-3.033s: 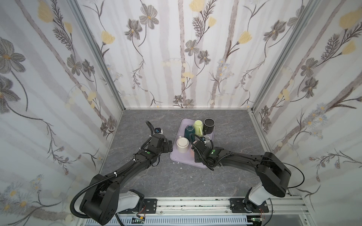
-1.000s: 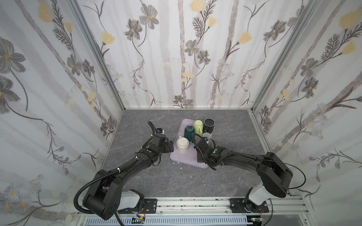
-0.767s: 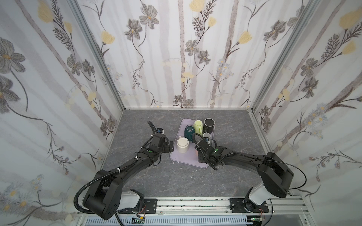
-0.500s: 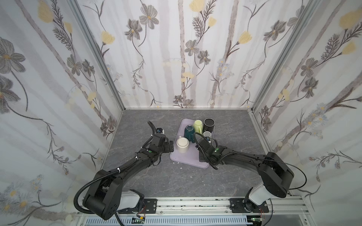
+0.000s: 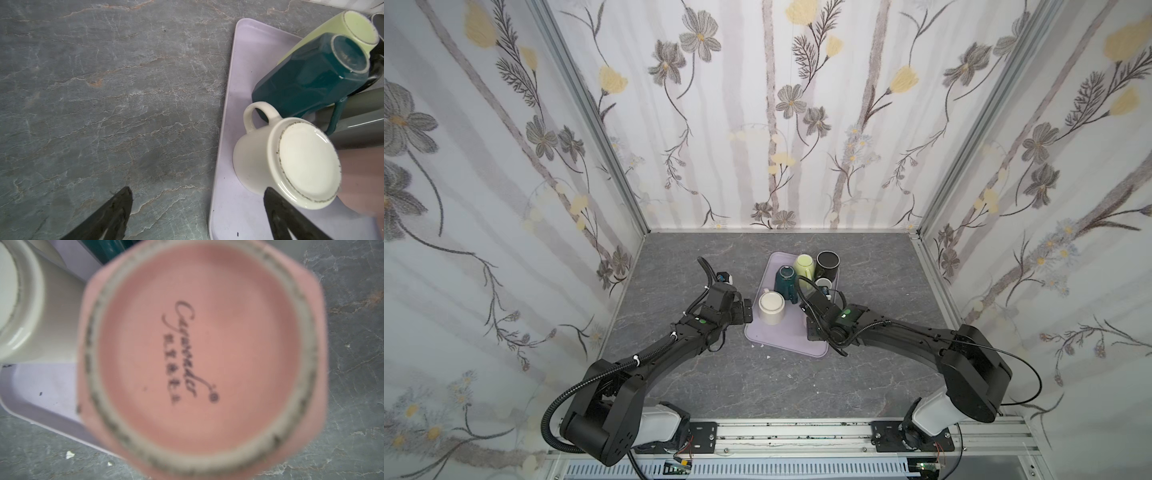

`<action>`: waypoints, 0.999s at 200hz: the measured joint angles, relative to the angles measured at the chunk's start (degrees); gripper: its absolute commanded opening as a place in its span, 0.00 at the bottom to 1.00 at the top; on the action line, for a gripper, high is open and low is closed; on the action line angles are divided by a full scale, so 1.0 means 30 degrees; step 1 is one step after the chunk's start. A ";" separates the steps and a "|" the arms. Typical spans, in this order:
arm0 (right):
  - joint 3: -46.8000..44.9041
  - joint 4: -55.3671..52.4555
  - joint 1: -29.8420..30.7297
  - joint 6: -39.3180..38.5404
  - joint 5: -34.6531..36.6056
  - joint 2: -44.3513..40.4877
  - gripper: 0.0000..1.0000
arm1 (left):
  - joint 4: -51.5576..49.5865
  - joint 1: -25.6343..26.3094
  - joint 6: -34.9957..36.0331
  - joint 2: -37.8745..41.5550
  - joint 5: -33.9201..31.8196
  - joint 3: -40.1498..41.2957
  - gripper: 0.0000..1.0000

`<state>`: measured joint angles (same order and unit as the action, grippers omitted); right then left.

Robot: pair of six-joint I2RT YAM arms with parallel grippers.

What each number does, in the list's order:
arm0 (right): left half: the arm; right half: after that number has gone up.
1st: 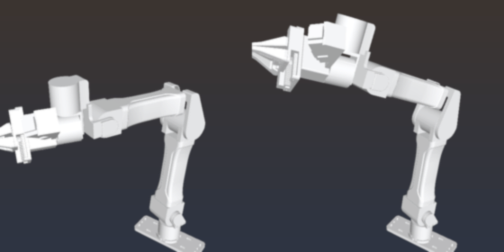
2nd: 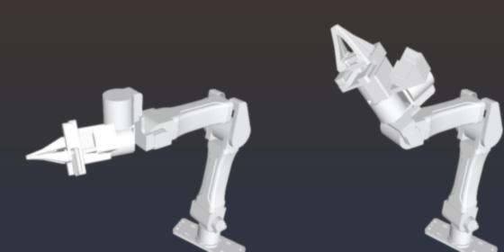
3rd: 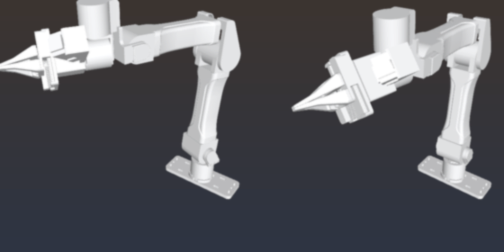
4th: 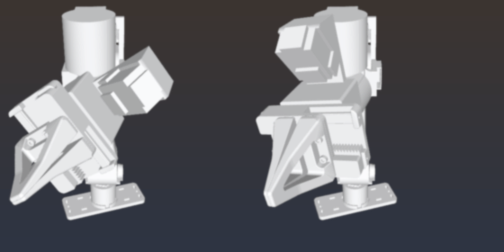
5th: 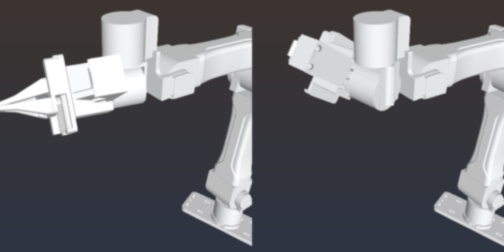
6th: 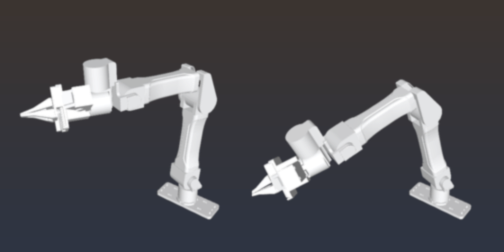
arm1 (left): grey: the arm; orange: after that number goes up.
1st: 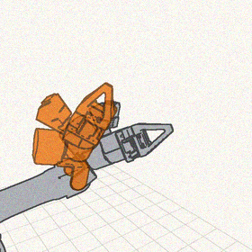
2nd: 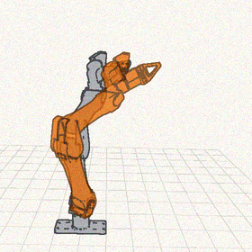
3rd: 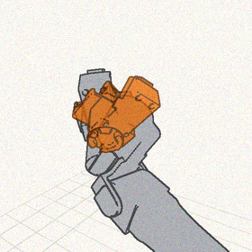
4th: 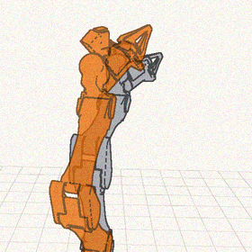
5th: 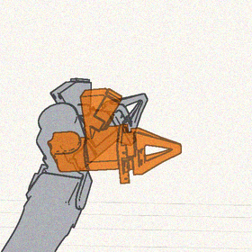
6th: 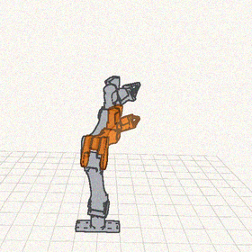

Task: Turn the mug right side up
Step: Pick up the mug from the tray.

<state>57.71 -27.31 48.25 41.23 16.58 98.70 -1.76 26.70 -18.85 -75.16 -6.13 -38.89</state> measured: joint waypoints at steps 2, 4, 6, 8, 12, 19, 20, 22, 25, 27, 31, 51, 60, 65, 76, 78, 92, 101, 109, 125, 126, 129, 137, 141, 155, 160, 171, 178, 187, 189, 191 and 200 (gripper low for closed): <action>0.0044 -0.0029 0.0000 -0.0022 0.0000 -0.0044 0.04 | 0.0000 0.0000 0.0000 0.0007 0.0007 0.0000 1.00; 0.0066 -0.0044 0.0000 -0.0051 -0.0007 -0.0066 0.04 | 0.0000 0.0000 0.0000 0.0022 0.0022 0.0000 1.00; 0.0117 -0.0073 0.0000 -0.0102 -0.0029 -0.0124 0.04 | 0.0000 0.0000 0.0000 0.0044 0.0036 0.0000 1.00; 0.0153 -0.0080 0.0000 -0.0131 -0.0051 -0.0168 0.04 | 0.0000 0.0000 0.0000 0.0058 0.0058 0.0000 1.00; 0.0204 -0.0095 0.0000 -0.0117 -0.0102 -0.0262 0.03 | 0.0000 0.0000 0.0000 0.0095 0.0066 0.0000 1.00; 0.0270 -0.0117 0.0000 -0.0138 -0.0138 -0.0452 0.03 | 0.0000 0.0000 0.0000 0.0182 0.0073 0.0000 1.00; 0.0277 -0.0117 0.0000 -0.0138 -0.0146 -0.0495 0.03 | 0.0000 0.0000 0.0000 0.0197 0.0073 0.0000 1.00; 0.0291 -0.0124 0.0000 -0.0138 -0.0160 -0.0554 0.03 | 0.0000 0.0000 0.0000 0.0226 0.0080 0.0000 1.00; 0.0299 -0.0124 0.0000 -0.0146 -0.0197 -0.0641 0.03 | 0.0000 0.0000 0.0000 0.0270 0.0080 0.0007 1.00; 0.0306 -0.0124 0.0000 -0.0160 -0.0219 -0.0707 0.03 | 0.0000 0.0000 0.0000 0.0299 0.0080 0.0007 1.00; 0.0306 -0.0124 -0.0007 -0.0270 -0.0255 -0.0860 0.03 | 0.0007 0.0000 0.0000 0.0357 0.0087 0.0022 1.00; 0.0270 -0.0073 -0.0015 -0.0437 -0.0423 -0.1661 0.03 | 0.0182 0.0000 -0.0022 0.0648 0.0131 0.0255 1.00; 0.0189 0.0051 -0.0015 -0.0503 -0.0444 -0.2069 0.03 | 0.0233 0.0000 -0.0087 0.0729 0.0131 0.0350 1.00; 0.0102 0.0146 -0.0015 -0.0634 -0.0554 -0.2346 0.03 | 0.0262 0.0000 -0.0095 0.0765 0.0131 0.0401 1.00; -0.0117 0.0299 -0.0015 -0.0831 -0.0699 -0.3067 0.03 | 0.0401 0.0000 -0.0204 0.0816 0.0182 0.0525 1.00; -0.0160 0.0357 -0.0015 -0.0845 -0.0714 -0.3213 0.03 | 0.0430 0.0000 -0.0219 0.0823 0.0219 0.0554 1.00; -0.0430 0.0925 -0.0015 -0.1049 -0.0831 -0.4036 0.03 | 0.0648 0.0000 -0.0299 0.0831 0.0488 0.0721 1.00; -0.0597 0.1246 -0.0022 -0.1297 -0.0925 -0.4473 0.03 | 0.0692 0.0000 -0.0364 0.0831 0.0590 0.0787 1.00; -0.0787 0.1552 -0.0058 -0.1392 -0.0998 -0.4903 0.03 | 0.0772 0.0000 -0.0379 0.0831 0.0619 0.0809 1.00; -0.1180 0.2149 -0.0087 -0.1588 -0.1268 -0.5741 0.03 | 0.0780 0.0000 -0.0495 0.1209 0.0641 0.0845 1.00; -0.1217 0.2200 -0.0095 -0.1617 -0.1290 -0.5814 0.03 | 0.0787 0.0000 -0.0503 0.1231 0.0641 0.0845 1.00; -0.1275 0.2324 -0.0095 -0.1632 -0.1355 -0.5952 0.03 | 0.0816 0.0000 -0.0525 0.1348 0.0692 0.0845 1.00; -0.1472 0.2696 -0.0262 -0.1668 -0.1668 -0.6339 0.03 | 0.1005 0.0000 -0.0663 0.1566 0.0845 0.0845 1.00; -0.1574 0.2907 -0.0364 -0.1770 -0.1851 -0.6513 0.02 | 0.1071 0.0000 -0.0714 0.1668 0.0933 0.0845 1.00; -0.1931 0.3723 -0.0772 -0.1836 -0.2157 -0.7060 0.02 | 0.1093 0.0000 -0.0889 0.2025 0.1209 0.0882 1.00; -0.2047 0.4000 -0.0918 -0.1829 -0.2251 -0.7235 0.02 | 0.1107 0.0000 -0.0962 0.2193 0.1290 0.0925 1.00; -0.2186 0.4481 -0.1158 -0.1843 -0.2404 -0.7468 0.02 | 0.1275 0.0000 -0.1166 0.2608 0.1494 0.1056 1.00; -0.2215 0.4743 -0.1246 -0.1858 -0.2492 -0.7526 0.01 | 0.1355 0.0000 -0.1260 0.2827 0.1530 0.1137 1.00; -0.2215 0.5078 -0.1377 -0.1923 -0.2783 -0.7541 0.01 | 0.1457 0.0000 -0.1370 0.3096 0.1639 0.1188 1.00; -0.2215 0.5173 -0.1399 -0.1923 -0.2863 -0.7541 0.01 | 0.1486 0.0000 -0.1377 0.3140 0.1639 0.1195 1.00; -0.2215 0.5231 -0.1428 -0.1931 -0.2936 -0.7541 0.01 | 0.1508 0.0000 -0.1392 0.3184 0.1639 0.1202 1.00; -0.2171 0.5450 -0.1530 -0.2011 -0.3075 -0.7541 0.01 | 0.1676 0.0000 -0.1581 0.3330 0.1778 0.1224 1.00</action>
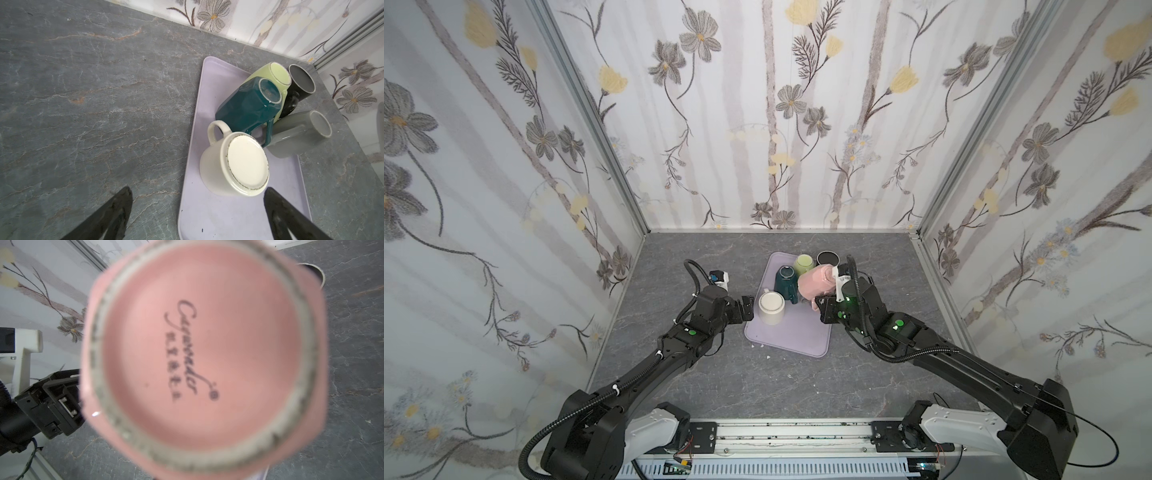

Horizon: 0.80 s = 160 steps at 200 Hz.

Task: Turn the mug right side up
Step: Pick up the mug from the tray, then place the mug at the top-left of the table.

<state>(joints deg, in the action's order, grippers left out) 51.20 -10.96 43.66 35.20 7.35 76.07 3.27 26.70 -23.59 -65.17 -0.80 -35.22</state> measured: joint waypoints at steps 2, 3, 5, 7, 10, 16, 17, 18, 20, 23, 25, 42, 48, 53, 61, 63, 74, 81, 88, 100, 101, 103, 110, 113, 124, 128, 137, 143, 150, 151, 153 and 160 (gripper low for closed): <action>0.0015 0.0015 -0.0015 -0.0029 -0.0015 0.0007 0.01 | 0.0029 0.0000 -0.0036 0.0022 0.0051 0.0000 1.00; 0.0022 0.0022 -0.0022 -0.0036 -0.0022 0.0007 0.01 | 0.0036 0.0000 -0.0051 0.0029 0.0073 0.0000 1.00; 0.0044 0.0058 -0.0029 -0.0058 -0.0051 0.0007 0.01 | 0.0073 0.0000 -0.0087 0.0051 0.0124 0.0000 1.00; 0.0066 0.0117 -0.0051 -0.0080 -0.0066 0.0015 0.01 | 0.0124 0.0000 -0.0117 0.0058 0.0175 0.0000 1.00; 0.0109 0.0197 -0.0066 -0.0124 -0.0124 0.0022 0.01 | 0.0197 0.0000 -0.0153 0.0066 0.0240 0.0007 1.00; 0.0189 0.0335 -0.0087 -0.0175 -0.0240 0.0044 0.00 | 0.0386 0.0000 -0.0204 0.0066 0.0379 0.0044 1.00; 0.0204 0.0386 -0.0095 -0.0197 -0.0270 0.0051 0.00 | 0.0401 0.0000 -0.0211 0.0066 0.0393 0.0051 1.00; 0.0219 0.0408 -0.0102 -0.0204 -0.0277 0.0051 0.00 | 0.0415 0.0000 -0.0226 0.0066 0.0430 0.0058 1.00; 0.0226 0.0474 -0.0117 -0.0248 -0.0321 0.0051 0.00 | 0.0437 0.0000 -0.0226 0.0058 0.0474 0.0058 1.00; 0.0255 0.0590 -0.0146 -0.0262 -0.0357 0.0051 0.00 | 0.0474 0.0000 -0.0248 0.0044 0.0546 0.0066 1.00; 0.0262 0.0663 -0.0160 -0.0262 -0.0379 0.0051 0.00 | 0.0503 0.0000 -0.0277 0.0029 0.0597 0.0066 1.00; 0.0277 0.1341 -0.0248 -0.0335 -0.0539 0.0051 0.00 | 0.0845 0.0000 -0.0619 -0.0270 0.0991 0.0007 1.00; 0.0277 0.1515 -0.0313 -0.0335 -0.0670 0.0051 0.00 | 0.0874 0.0000 -0.0743 -0.0379 0.1209 -0.0080 1.00; 0.0270 0.1668 -0.0350 -0.0335 -0.0845 0.0051 0.00 | 0.0954 0.0000 -0.0882 -0.0459 0.1392 -0.0168 1.00; 0.0211 0.2018 -0.0444 -0.0350 -0.1107 0.0051 0.00 | 0.1071 0.0007 -0.1144 -0.0561 0.1647 -0.0306 1.00; 0.0189 0.2127 -0.0459 -0.0357 -0.1173 0.0051 0.00 | 0.1129 0.0015 -0.1195 -0.0576 0.1727 -0.0335 1.00; 0.0087 0.2484 -0.0576 -0.0386 -0.1406 0.0044 0.00 | 0.1326 0.0036 -0.1450 -0.0619 0.2004 -0.0495 1.00; -0.0007 0.2710 -0.0663 -0.0386 -0.1523 0.0044 0.00 | 0.1450 0.0058 -0.1668 -0.0619 0.2208 -0.0576 1.00; -0.0124 0.2980 -0.0743 -0.0386 -0.1625 0.0044 0.00 | 0.1494 0.0087 -0.1814 -0.0619 0.2346 -0.0648 1.00; -0.0372 0.3330 -0.0940 -0.0386 -0.1894 0.0015 0.00 | 0.1501 0.0168 -0.2055 -0.0612 0.2455 -0.0801 1.00; -0.0401 0.3373 -0.0962 -0.0386 -0.1902 0.0007 0.00 | 0.1501 0.0175 -0.2069 -0.0612 0.2470 -0.0809 1.00; -0.0444 0.3439 -0.0984 -0.0372 -0.1953 0.0000 0.00 | 0.1501 0.0182 -0.2106 -0.0605 0.2506 -0.0838 1.00; -0.0597 0.3657 -0.1100 -0.0364 -0.2069 -0.0007 0.00 | 0.1501 0.0219 -0.2222 -0.0546 0.2688 -0.0918 1.00; -0.0648 0.3730 -0.1129 -0.0335 -0.2186 -0.0007 0.00 | 0.1501 0.0240 -0.2266 -0.0525 0.2725 -0.0947 1.00; -0.0867 0.4131 -0.1311 -0.0248 -0.2514 -0.0007 0.00 | 0.1530 0.0357 -0.2484 -0.0444 0.2805 -0.1078 1.00; -0.0933 0.4255 -0.1362 -0.0240 -0.2586 -0.0015 0.00 | 0.1552 0.0401 -0.2594 -0.0437 0.2827 -0.1122 1.00; -0.1042 0.4524 -0.1515 -0.0146 -0.2856 -0.0022 0.00 | 0.1581 0.0488 -0.2776 -0.0459 0.2929 -0.1224 1.00; -0.1071 0.4699 -0.1610 -0.0029 -0.3075 -0.0029 0.00 | 0.1574 0.0525 -0.2871 -0.0525 0.3089 -0.1319 1.00; -0.1100 0.4918 -0.1712 -0.0022 -0.3213 -0.0029 0.00 | 0.1588 0.0561 -0.3009 -0.0663 0.3271 -0.1479 1.00; -0.1107 0.4976 -0.1727 -0.0022 -0.3242 -0.0029 0.00 | 0.1596 0.0561 -0.3038 -0.0692 0.3293 -0.1515 1.00; -0.1107 0.5020 -0.1734 -0.0022 -0.3271 -0.0029 0.00 | 0.1647 0.0568 -0.3089 -0.0743 0.3337 -0.1559 1.00; -0.1107 0.5319 -0.1785 0.0051 -0.3330 -0.0029 0.00 | 0.1800 0.0576 -0.3198 -0.0911 0.3388 -0.1719 1.00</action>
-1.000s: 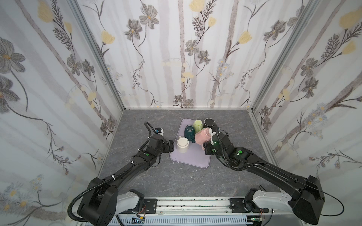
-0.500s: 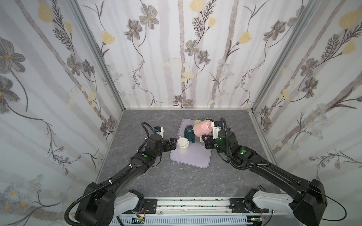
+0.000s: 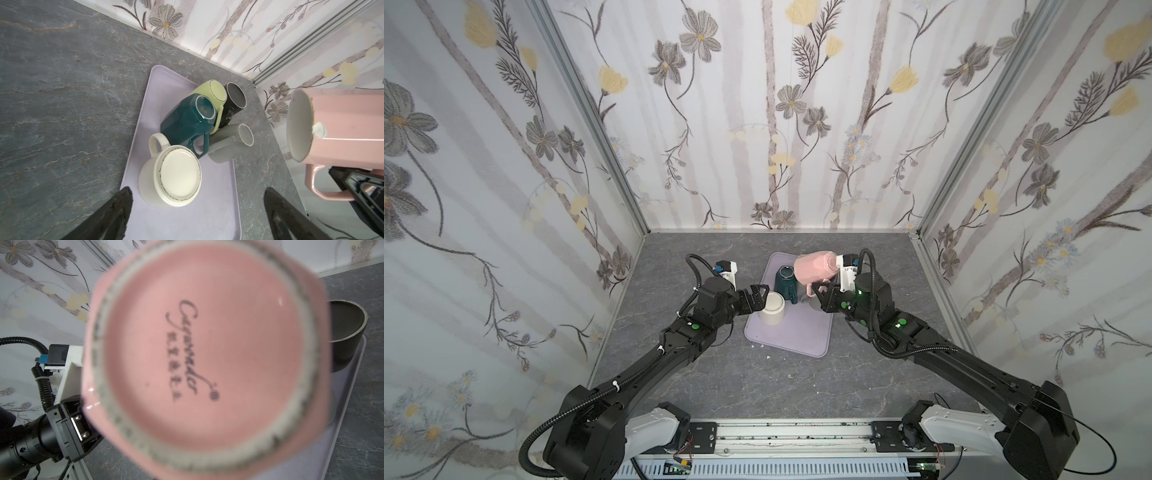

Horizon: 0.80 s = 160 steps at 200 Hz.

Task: Turn the mug right side up
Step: Place the mug at the top-left of the table.

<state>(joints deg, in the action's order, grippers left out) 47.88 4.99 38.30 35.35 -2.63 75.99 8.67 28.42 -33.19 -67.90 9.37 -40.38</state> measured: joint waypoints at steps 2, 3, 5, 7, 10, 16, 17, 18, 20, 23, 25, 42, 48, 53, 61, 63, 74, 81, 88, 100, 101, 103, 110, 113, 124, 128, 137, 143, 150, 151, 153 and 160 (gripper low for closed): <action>0.0000 0.0087 -0.0022 0.0051 -0.0015 0.0000 0.00 | 0.0036 0.0000 -0.0029 -0.0051 0.0066 -0.0051 1.00; 0.0000 0.0117 -0.0029 0.0066 -0.0015 0.0000 0.00 | 0.0036 0.0000 -0.0044 -0.0066 0.0087 -0.0066 1.00; 0.0000 0.0189 -0.0044 0.0073 -0.0036 0.0000 0.00 | 0.0058 0.0000 -0.0080 -0.0109 0.0138 -0.0117 1.00; 0.0000 0.0277 -0.0044 0.0066 -0.0066 0.0000 0.00 | 0.0102 0.0000 -0.0124 -0.0160 0.0219 -0.0160 1.00; 0.0000 0.0415 -0.0066 0.0066 -0.0073 0.0000 0.00 | 0.0189 0.0015 -0.0204 -0.0248 0.0350 -0.0233 1.00; 0.0000 0.0648 -0.0117 0.0073 -0.0124 0.0036 0.00 | 0.0328 0.0015 -0.0364 -0.0415 0.0466 -0.0386 1.00; 0.0000 0.0729 -0.0138 0.0080 -0.0138 0.0044 0.00 | 0.0335 0.0015 -0.0379 -0.0430 0.0474 -0.0401 1.00; 0.0000 0.0758 -0.0153 0.0080 -0.0138 0.0044 0.00 | 0.0364 0.0015 -0.0415 -0.0466 0.0488 -0.0430 1.00; 0.0000 0.0882 -0.0168 0.0109 -0.0153 0.0073 0.00 | 0.0415 0.0022 -0.0459 -0.0525 0.0532 -0.0474 1.00; 0.0000 0.1078 -0.0168 0.0197 -0.0189 0.0138 0.00 | 0.0488 0.0022 -0.0503 -0.0605 0.0583 -0.0525 1.00; 0.0007 0.1188 -0.0168 0.0240 -0.0211 0.0182 0.00 | 0.0532 0.0036 -0.0532 -0.0648 0.0619 -0.0568 1.00; 0.0087 0.1829 -0.0306 0.0474 -0.0583 0.0663 0.00 | 0.0925 0.0095 -0.0925 -0.1107 0.0867 -0.0903 1.00; 0.0138 0.1974 -0.0350 0.0510 -0.0670 0.0852 0.00 | 0.1064 0.0146 -0.1049 -0.1224 0.0969 -0.1020 1.00; 0.0168 0.2127 -0.0364 0.0510 -0.0750 0.1020 0.00 | 0.1144 0.0182 -0.1144 -0.1290 0.1027 -0.1107 1.00; 0.0197 0.2397 -0.0364 0.0510 -0.0925 0.1290 0.00 | 0.1275 0.0248 -0.1304 -0.1326 0.1129 -0.1239 1.00; 0.0204 0.2433 -0.0364 0.0510 -0.0947 0.1333 0.00 | 0.1333 0.0270 -0.1355 -0.1333 0.1158 -0.1268 1.00; 0.0211 0.2696 -0.0364 0.0554 -0.1078 0.1559 0.00 | 0.1756 0.0342 -0.1537 -0.1457 0.1413 -0.1413 1.00; 0.0211 0.2841 -0.0386 0.0554 -0.1173 0.1654 0.00 | 0.2062 0.0393 -0.1690 -0.1610 0.1443 -0.1472 1.00; 0.0211 0.3024 -0.0379 0.0554 -0.1297 0.1705 0.00 | 0.2178 0.0430 -0.1887 -0.1705 0.1450 -0.1472 1.00; 0.0211 0.3395 -0.0379 0.0568 -0.1501 0.1785 0.00 | 0.2200 0.0503 -0.2113 -0.1800 0.1457 -0.1472 1.00; 0.0211 0.3446 -0.0379 0.0568 -0.1508 0.1792 0.00 | 0.2222 0.0517 -0.2149 -0.1807 0.1457 -0.1464 1.00; 0.0211 0.3541 -0.0379 0.0568 -0.1515 0.1807 0.00 | 0.2266 0.0532 -0.2193 -0.1814 0.1450 -0.1464 1.00; 0.0211 0.3774 -0.0379 0.0568 -0.1566 0.1836 0.00 | 0.2426 0.0612 -0.2331 -0.1843 0.1457 -0.1464 1.00; 0.0211 0.3832 -0.0379 0.0576 -0.1610 0.1836 0.00 | 0.2550 0.0656 -0.2404 -0.1865 0.1464 -0.1464 1.00; 0.0146 0.4146 -0.0379 0.0707 -0.1639 0.1843 0.00 | 0.2936 0.0794 -0.2586 -0.1974 0.1625 -0.1464 1.00; 0.0131 0.4277 -0.0379 0.0699 -0.1639 0.1851 0.00 | 0.3024 0.0838 -0.2616 -0.2011 0.1698 -0.1464 1.00; 0.0087 0.4517 -0.0401 0.0707 -0.1647 0.1865 0.00 | 0.3169 0.0925 -0.2805 -0.2127 0.1865 -0.1464 1.00; 0.0058 0.4605 -0.0401 0.0714 -0.1647 0.1865 0.00 | 0.3235 0.0984 -0.2892 -0.2178 0.1916 -0.1464 1.00; 0.0022 0.4707 -0.0423 0.0729 -0.1639 0.1865 0.00 | 0.3381 0.1035 -0.2929 -0.2229 0.1967 -0.1464 1.00; 0.0022 0.4714 -0.0423 0.0736 -0.1647 0.1865 0.00 | 0.3424 0.1042 -0.2936 -0.2237 0.1974 -0.1464 1.00; 0.0015 0.4728 -0.0423 0.0758 -0.1654 0.1865 0.00 | 0.3490 0.1064 -0.2943 -0.2237 0.2004 -0.1464 1.00; -0.0015 0.4743 -0.0437 0.0874 -0.1676 0.1865 0.00 | 0.3694 0.1107 -0.2951 -0.2244 0.2135 -0.1464 1.00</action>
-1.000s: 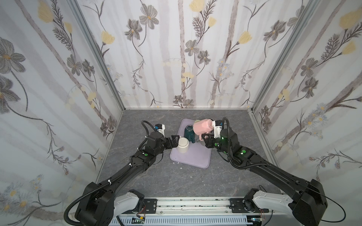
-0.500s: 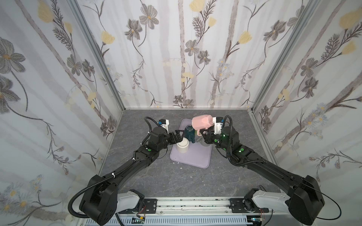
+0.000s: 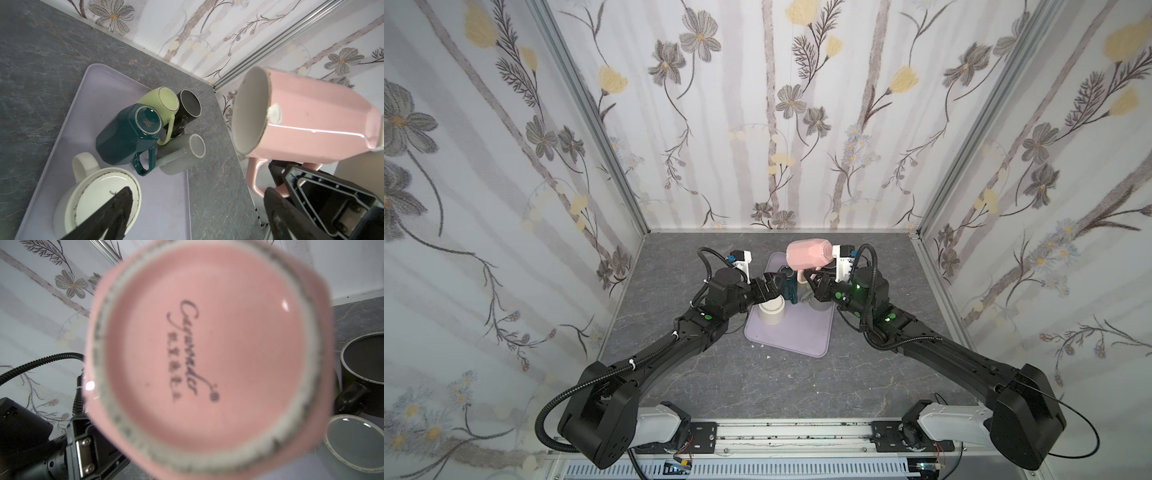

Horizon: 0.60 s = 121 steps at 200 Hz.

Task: Turn the mug right side up
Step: Place the mug at the top-left of the table.

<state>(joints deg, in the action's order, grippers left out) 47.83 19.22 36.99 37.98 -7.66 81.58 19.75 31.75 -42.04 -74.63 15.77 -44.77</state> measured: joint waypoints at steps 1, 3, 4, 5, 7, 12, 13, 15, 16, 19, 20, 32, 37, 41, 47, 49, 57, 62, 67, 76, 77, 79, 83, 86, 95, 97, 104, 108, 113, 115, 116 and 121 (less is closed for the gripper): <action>0.0000 0.0000 -0.0007 0.0015 -0.0007 0.0000 0.00 | 0.0022 0.0000 0.0000 0.0000 0.0015 0.0000 1.00; -0.0015 0.0000 -0.0015 0.0029 -0.0015 0.0000 0.00 | 0.0080 0.0015 -0.0007 0.0000 0.0066 0.0000 1.00; -0.0022 0.0000 -0.0022 0.0036 -0.0029 0.0000 0.00 | 0.0124 0.0022 -0.0007 0.0000 0.0095 0.0000 1.00; -0.0022 0.0000 -0.0029 0.0036 -0.0029 0.0000 0.00 | 0.0153 0.0029 -0.0007 0.0000 0.0109 0.0000 1.00; -0.0029 0.0000 -0.0036 0.0036 -0.0029 0.0000 0.00 | 0.0226 0.0036 -0.0007 0.0007 0.0138 0.0000 1.00; -0.0051 0.0000 -0.0058 0.0051 -0.0029 0.0000 0.00 | 0.0430 0.0066 -0.0007 0.0007 0.0197 0.0000 1.00; -0.0051 0.0000 -0.0066 0.0051 -0.0029 0.0000 0.00 | 0.0459 0.0073 -0.0015 0.0007 0.0197 0.0000 1.00; -0.0058 0.0000 -0.0073 0.0051 -0.0036 0.0000 0.00 | 0.0503 0.0087 -0.0015 0.0007 0.0197 0.0000 1.00; -0.0058 0.0000 -0.0073 0.0051 -0.0036 0.0000 0.00 | 0.0532 0.0102 -0.0015 0.0007 0.0204 0.0000 1.00; -0.0058 -0.0007 -0.0080 0.0058 -0.0036 0.0000 0.00 | 0.0583 0.0117 -0.0015 0.0007 0.0226 0.0000 1.00; -0.0058 -0.0007 -0.0087 0.0066 -0.0036 0.0000 0.00 | 0.0619 0.0124 -0.0022 0.0007 0.0255 0.0000 1.00; -0.0066 -0.0007 -0.0124 0.0189 -0.0036 -0.0029 0.00 | 0.0991 0.0248 -0.0015 0.0044 0.0328 0.0102 1.00; -0.0087 -0.0007 -0.0160 0.0197 -0.0036 -0.0066 0.00 | 0.1122 0.0321 -0.0007 0.0073 0.0328 0.0160 1.00; -0.0095 -0.0007 -0.0197 0.0211 -0.0044 -0.0095 0.00 | 0.1209 0.0386 -0.0007 0.0087 0.0342 0.0189 1.00; -0.0109 -0.0007 -0.0211 0.0284 -0.0044 -0.0138 0.00 | 0.1362 0.0481 0.0007 0.0095 0.0372 0.0233 1.00; -0.0124 0.0007 -0.0211 0.0328 -0.0044 -0.0146 0.00 | 0.1399 0.0517 0.0007 0.0095 0.0401 0.0240 1.00; -0.0219 0.0066 -0.0240 0.0342 -0.0022 -0.0240 0.00 | 0.1552 0.0597 0.0022 0.0095 0.0510 0.0255 1.00; -0.0291 0.0066 -0.0248 0.0335 -0.0029 -0.0321 0.00 | 0.1654 0.0663 0.0022 0.0095 0.0634 0.0255 1.00; -0.0364 0.0066 -0.0255 0.0342 -0.0036 -0.0415 0.00 | 0.1785 0.0692 0.0022 0.0080 0.0714 0.0255 1.00; -0.0517 0.0073 -0.0291 0.0386 -0.0036 -0.0554 0.00 | 0.2069 0.0765 0.0044 0.0029 0.0772 0.0255 1.00; -0.0525 0.0073 -0.0291 0.0401 -0.0036 -0.0568 0.00 | 0.2106 0.0780 0.0051 0.0022 0.0772 0.0255 1.00; -0.0554 0.0073 -0.0291 0.0444 -0.0036 -0.0590 0.00 | 0.2164 0.0794 0.0058 0.0000 0.0772 0.0255 1.00; -0.0605 0.0073 -0.0299 0.0546 -0.0036 -0.0656 0.00 | 0.2273 0.0838 0.0080 -0.0022 0.0787 0.0255 1.00; -0.0641 0.0073 -0.0299 0.0546 -0.0029 -0.0699 0.00 | 0.2339 0.0867 0.0080 -0.0036 0.0823 0.0255 1.00; -0.0750 0.0073 -0.0299 0.0546 -0.0029 -0.0838 0.00 | 0.2550 0.0954 0.0095 -0.0102 0.0831 0.0255 1.00; -0.0772 0.0073 -0.0299 0.0554 -0.0029 -0.0867 0.00 | 0.2608 0.0991 0.0095 -0.0117 0.0831 0.0255 1.00; -0.0838 0.0073 -0.0306 0.0554 -0.0036 -0.0976 0.00 | 0.2747 0.1100 0.0131 -0.0175 0.0867 0.0248 1.00; -0.0867 0.0073 -0.0321 0.0554 -0.0036 -0.1049 0.00 | 0.2761 0.1158 0.0197 -0.0211 0.0933 0.0226 1.00; -0.0896 0.0073 -0.0321 0.0568 -0.0036 -0.1137 0.00 | 0.2776 0.1239 0.0270 -0.0255 0.0984 0.0182 1.00; -0.0911 0.0073 -0.0321 0.0597 -0.0036 -0.1173 0.00 | 0.2776 0.1275 0.0291 -0.0277 0.1020 0.0168 1.00; -0.0918 0.0073 -0.0328 0.0627 -0.0036 -0.1195 0.00 | 0.2776 0.1297 0.0313 -0.0291 0.1056 0.0146 1.00; -0.0925 0.0073 -0.0335 0.0678 -0.0029 -0.1275 0.00 | 0.2798 0.1348 0.0372 -0.0350 0.1115 0.0095 1.00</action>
<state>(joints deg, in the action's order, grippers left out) 45.06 19.44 35.99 40.01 -7.75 77.76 28.14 35.79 -40.93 -75.68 19.11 -44.49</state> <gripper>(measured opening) 0.170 0.997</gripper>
